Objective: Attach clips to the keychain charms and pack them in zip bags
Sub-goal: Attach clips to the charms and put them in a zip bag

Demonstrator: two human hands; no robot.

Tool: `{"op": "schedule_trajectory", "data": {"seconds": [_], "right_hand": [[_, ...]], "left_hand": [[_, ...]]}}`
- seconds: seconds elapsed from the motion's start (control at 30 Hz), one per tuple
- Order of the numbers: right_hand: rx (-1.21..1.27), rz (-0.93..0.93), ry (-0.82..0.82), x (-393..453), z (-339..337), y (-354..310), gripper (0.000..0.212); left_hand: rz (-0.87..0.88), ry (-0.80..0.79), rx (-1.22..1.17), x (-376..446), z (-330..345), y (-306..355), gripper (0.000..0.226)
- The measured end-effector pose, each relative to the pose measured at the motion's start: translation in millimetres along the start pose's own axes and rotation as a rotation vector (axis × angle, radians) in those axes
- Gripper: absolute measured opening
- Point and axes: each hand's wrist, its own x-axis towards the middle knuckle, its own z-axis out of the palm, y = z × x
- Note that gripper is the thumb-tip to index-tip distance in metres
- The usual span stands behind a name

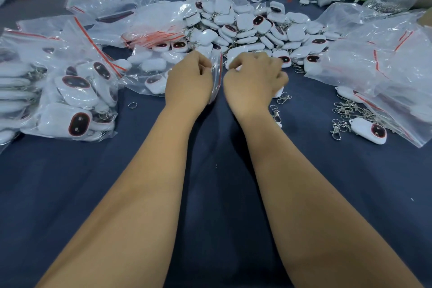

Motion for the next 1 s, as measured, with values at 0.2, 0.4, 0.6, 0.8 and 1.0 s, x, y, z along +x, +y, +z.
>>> {"op": "schedule_trajectory", "data": {"seconds": [0.2, 0.4, 0.6, 0.8, 1.0], "right_hand": [[-0.145, 0.189, -0.244, 1.7, -4.9, 8.2, 0.042], [0.113, -0.033, -0.21, 0.0, 0.4, 12.1, 0.04], [0.346, 0.006, -0.175, 5.3, 0.2, 13.0, 0.038], [0.196, -0.087, -0.298, 0.9, 4.7, 8.6, 0.046], [0.011, -0.213, -0.309, -0.3, 5.8, 9.1, 0.033]], "left_hand": [[-0.005, 0.063, 0.261, -0.1, -2.2, -3.9, 0.02], [-0.002, 0.031, 0.213, -0.9, -5.9, -5.9, 0.045], [0.068, -0.016, 0.214, -3.5, -5.4, -4.0, 0.038], [0.029, -0.038, 0.254, -4.0, -4.0, -1.9, 0.026], [-0.015, -0.064, 0.306, -4.5, -5.2, 0.3, 0.031]]}}
